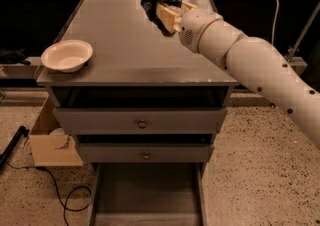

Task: Pick blue chip bag from bottom drawer and place on counter

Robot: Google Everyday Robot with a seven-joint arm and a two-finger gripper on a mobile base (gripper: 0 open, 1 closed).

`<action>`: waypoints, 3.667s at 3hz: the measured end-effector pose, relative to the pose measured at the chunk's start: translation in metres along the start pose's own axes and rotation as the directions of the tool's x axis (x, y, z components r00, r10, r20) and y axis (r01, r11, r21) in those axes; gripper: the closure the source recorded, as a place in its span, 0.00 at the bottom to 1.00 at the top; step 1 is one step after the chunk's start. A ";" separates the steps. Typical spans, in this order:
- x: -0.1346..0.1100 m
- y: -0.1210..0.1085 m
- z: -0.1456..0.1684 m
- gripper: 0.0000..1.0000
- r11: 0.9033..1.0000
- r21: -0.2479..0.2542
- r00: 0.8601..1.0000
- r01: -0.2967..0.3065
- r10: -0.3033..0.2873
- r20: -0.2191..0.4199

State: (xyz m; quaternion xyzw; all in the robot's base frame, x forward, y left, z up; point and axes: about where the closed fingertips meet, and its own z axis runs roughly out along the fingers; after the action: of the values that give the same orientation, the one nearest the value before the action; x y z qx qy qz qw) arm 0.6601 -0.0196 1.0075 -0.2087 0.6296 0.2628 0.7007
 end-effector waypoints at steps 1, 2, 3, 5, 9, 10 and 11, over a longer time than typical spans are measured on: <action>0.004 0.008 0.020 1.00 1.000 -0.006 0.999 -0.015 0.014 -0.030; 0.026 0.013 0.040 1.00 0.999 -0.003 0.996 -0.040 0.040 -0.085; 0.054 0.008 0.050 1.00 0.998 0.025 0.987 -0.059 0.062 -0.151; 0.091 -0.002 0.043 1.00 0.993 0.083 0.971 -0.089 0.105 -0.214; 0.106 -0.005 0.031 0.59 0.988 0.120 0.966 -0.094 0.120 -0.231; 0.106 -0.005 0.031 0.36 0.988 0.119 0.966 -0.094 0.120 -0.231; 0.106 -0.005 0.031 0.12 0.988 0.119 0.966 -0.094 0.120 -0.231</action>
Offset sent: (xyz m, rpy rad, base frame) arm 0.0460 0.0509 -0.0524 -0.0480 0.1723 0.0011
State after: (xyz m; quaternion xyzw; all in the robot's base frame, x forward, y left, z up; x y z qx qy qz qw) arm 0.6950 0.0068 0.9059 -0.1664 0.7324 0.2391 0.6154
